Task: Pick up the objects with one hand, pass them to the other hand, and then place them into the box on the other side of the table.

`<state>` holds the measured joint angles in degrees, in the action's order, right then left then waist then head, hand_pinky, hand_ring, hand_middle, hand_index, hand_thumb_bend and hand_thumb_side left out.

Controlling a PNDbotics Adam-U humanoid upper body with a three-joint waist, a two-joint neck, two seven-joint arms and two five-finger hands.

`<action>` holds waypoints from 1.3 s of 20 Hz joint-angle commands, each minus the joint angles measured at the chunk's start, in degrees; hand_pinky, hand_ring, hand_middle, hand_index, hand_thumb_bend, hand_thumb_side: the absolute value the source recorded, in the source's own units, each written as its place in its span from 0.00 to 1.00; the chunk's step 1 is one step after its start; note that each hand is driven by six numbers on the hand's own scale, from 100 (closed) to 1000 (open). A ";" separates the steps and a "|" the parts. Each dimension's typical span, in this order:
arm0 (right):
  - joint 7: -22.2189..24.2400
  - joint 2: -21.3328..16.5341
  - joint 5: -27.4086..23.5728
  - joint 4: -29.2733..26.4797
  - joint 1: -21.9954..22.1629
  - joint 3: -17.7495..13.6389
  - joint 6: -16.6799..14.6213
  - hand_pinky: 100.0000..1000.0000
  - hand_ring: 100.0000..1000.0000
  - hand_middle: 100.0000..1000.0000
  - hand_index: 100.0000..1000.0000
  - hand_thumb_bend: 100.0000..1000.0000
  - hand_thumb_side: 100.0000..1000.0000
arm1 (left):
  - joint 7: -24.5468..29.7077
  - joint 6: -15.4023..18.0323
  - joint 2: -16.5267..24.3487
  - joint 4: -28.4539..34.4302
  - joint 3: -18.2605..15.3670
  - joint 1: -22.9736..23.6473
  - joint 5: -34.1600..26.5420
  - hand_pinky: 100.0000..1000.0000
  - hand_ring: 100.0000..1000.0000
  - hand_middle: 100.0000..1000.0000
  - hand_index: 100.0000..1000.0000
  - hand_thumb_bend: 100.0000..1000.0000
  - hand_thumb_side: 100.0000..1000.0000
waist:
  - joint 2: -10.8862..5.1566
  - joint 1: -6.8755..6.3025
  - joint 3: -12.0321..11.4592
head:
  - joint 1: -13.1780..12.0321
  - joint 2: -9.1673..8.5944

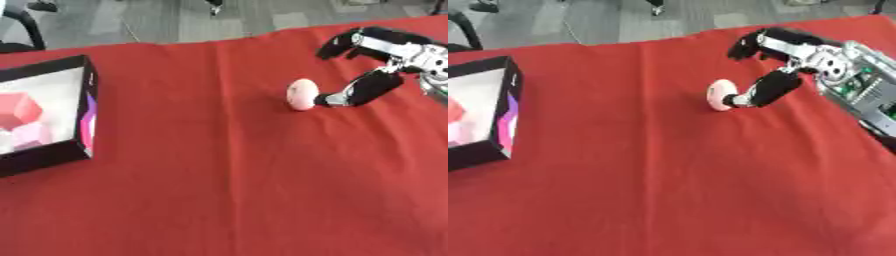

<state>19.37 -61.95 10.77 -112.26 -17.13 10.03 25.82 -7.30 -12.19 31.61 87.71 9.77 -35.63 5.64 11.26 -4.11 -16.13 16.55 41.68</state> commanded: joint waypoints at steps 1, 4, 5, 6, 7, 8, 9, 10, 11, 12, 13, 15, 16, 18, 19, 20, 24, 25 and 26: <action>-0.57 -2.08 0.87 1.25 -0.70 -0.65 -0.11 0.85 0.86 0.75 0.80 0.41 0.15 | -0.13 0.03 0.93 1.48 -0.24 -1.23 -0.24 0.78 0.74 0.60 0.76 0.00 0.62 | 0.31 0.54 -0.25 | 0.47 -1.11; -1.69 -2.34 0.82 2.16 -0.45 -0.89 -0.78 0.85 0.86 0.75 0.80 0.40 0.13 | 0.00 0.06 1.21 2.07 -0.17 -1.51 -0.19 0.78 0.74 0.60 0.75 0.00 0.62 | 1.11 0.58 -0.68 | 0.84 -1.56; -2.02 -2.51 1.06 2.41 -0.36 -0.99 -0.89 0.86 0.86 0.75 0.80 0.41 0.13 | 0.04 0.04 1.22 2.22 -0.16 -1.58 -0.18 0.78 0.74 0.60 0.75 0.00 0.62 | 1.32 0.55 -0.85 | 0.98 -1.73; -2.32 -2.70 1.47 2.74 -0.26 -1.12 -0.93 0.86 0.85 0.75 0.80 0.40 0.13 | 0.08 0.02 1.19 2.35 -0.15 -1.63 -0.18 0.78 0.74 0.60 0.75 0.00 0.62 | 1.53 0.51 -1.04 | 1.13 -1.93; -2.59 -2.89 1.98 3.15 -0.18 -1.29 -0.91 0.86 0.85 0.75 0.80 0.41 0.13 | 0.10 0.00 1.16 2.46 -0.15 -1.62 -0.19 0.78 0.74 0.60 0.75 0.00 0.62 | 1.72 0.45 -1.21 | 1.24 -2.11; -2.81 -3.04 2.51 3.61 -0.12 -1.46 -0.86 0.86 0.85 0.75 0.80 0.41 0.12 | 0.13 -0.03 1.15 2.54 -0.14 -1.57 -0.20 0.78 0.74 0.60 0.75 0.00 0.62 | 1.86 0.39 -1.33 | 1.34 -2.26; -2.99 -3.09 2.94 4.25 -0.09 -1.65 -0.75 0.86 0.85 0.75 0.80 0.40 0.12 | 0.15 -0.07 1.17 2.59 -0.15 -1.49 -0.19 0.78 0.74 0.60 0.75 0.00 0.62 | 2.01 0.34 -1.42 | 1.45 -2.42; -3.17 -3.06 3.16 4.95 -0.13 -1.81 -0.65 0.86 0.85 0.75 0.80 0.40 0.12 | 0.17 -0.12 1.17 2.60 -0.15 -1.43 -0.18 0.78 0.74 0.60 0.75 0.00 0.62 | 2.14 0.30 -1.49 | 1.57 -2.58; -3.35 -2.97 3.20 5.74 -0.19 -1.90 -0.57 0.86 0.85 0.74 0.80 0.40 0.11 | 0.17 -0.16 1.13 2.60 -0.16 -1.40 -0.18 0.78 0.74 0.60 0.75 0.00 0.62 | 2.28 0.25 -1.57 | 1.69 -2.81; -3.50 -2.82 3.08 6.52 -0.28 -1.92 -0.57 0.85 0.85 0.74 0.80 0.40 0.11 | 0.16 -0.19 1.06 2.62 -0.16 -1.40 -0.18 0.78 0.74 0.60 0.75 0.00 0.62 | 2.40 0.21 -1.65 | 1.78 -3.00; -3.67 -2.60 2.75 7.27 -0.37 -1.91 -0.64 0.85 0.85 0.74 0.80 0.39 0.11 | 0.17 -0.20 0.97 2.66 -0.15 -1.43 -0.19 0.78 0.74 0.60 0.75 0.00 0.62 | 2.53 0.15 -1.76 | 1.86 -3.21; -4.09 -2.25 1.80 8.56 -0.56 -1.74 -0.94 0.85 0.85 0.74 0.80 0.37 0.10 | 0.19 -0.21 0.72 2.74 -0.13 -1.53 -0.21 0.78 0.74 0.60 0.75 0.00 0.62 | 2.77 -0.02 -2.00 | 1.97 -3.54; -4.24 -2.15 1.51 9.08 -0.60 -1.60 -1.10 0.85 0.85 0.74 0.80 0.37 0.10 | 0.22 -0.22 0.57 2.78 -0.10 -1.59 -0.21 0.78 0.74 0.60 0.75 0.00 0.62 | 2.91 -0.13 -2.18 | 2.00 -3.67; -4.40 -2.01 1.15 10.03 -0.65 -1.45 -1.38 0.84 0.85 0.74 0.80 0.35 0.10 | 0.34 -0.25 0.26 2.86 -0.02 -1.80 -0.20 0.78 0.74 0.60 0.75 0.00 0.63 | 3.23 -0.32 -2.64 | 2.10 -4.02; -4.52 -1.98 0.99 10.53 -0.64 -1.47 -1.46 0.84 0.85 0.74 0.80 0.35 0.09 | 0.41 -0.27 0.08 2.91 0.03 -1.94 -0.20 0.79 0.74 0.60 0.75 0.00 0.63 | 3.41 -0.41 -2.94 | 2.19 -4.16; -4.64 -1.98 0.81 11.06 -0.60 -1.52 -1.54 0.84 0.85 0.74 0.79 0.35 0.08 | 0.48 -0.28 -0.10 2.97 0.08 -2.06 -0.19 0.79 0.74 0.60 0.75 0.00 0.63 | 3.58 -0.48 -3.26 | 2.30 -4.24; -4.71 -2.03 -0.14 12.36 -0.33 -1.67 -2.16 0.84 0.85 0.73 0.79 0.36 0.08 | 0.54 -0.43 -0.48 3.13 0.11 -2.13 -0.15 0.79 0.74 0.60 0.75 0.00 0.63 | 3.99 -0.59 -3.94 | 2.60 -3.88; -4.61 -2.00 -0.40 12.56 -0.29 -1.67 -2.29 0.84 0.85 0.73 0.79 0.36 0.08 | 0.53 -0.48 -0.54 3.14 0.09 -2.08 -0.14 0.79 0.74 0.60 0.75 0.00 0.63 | 4.06 -0.61 -4.01 | 2.64 -3.78; -4.44 -1.98 -0.64 12.76 -0.25 -1.65 -2.40 0.84 0.84 0.73 0.79 0.36 0.07 | 0.53 -0.53 -0.59 3.14 0.09 -2.05 -0.13 0.79 0.74 0.60 0.75 0.00 0.63 | 4.11 -0.62 -4.07 | 2.68 -3.68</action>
<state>14.91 -62.34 10.62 -99.52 -17.05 9.29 23.71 -6.74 -12.65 30.09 89.86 10.33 -36.74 5.64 15.38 -4.15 -20.13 19.02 38.39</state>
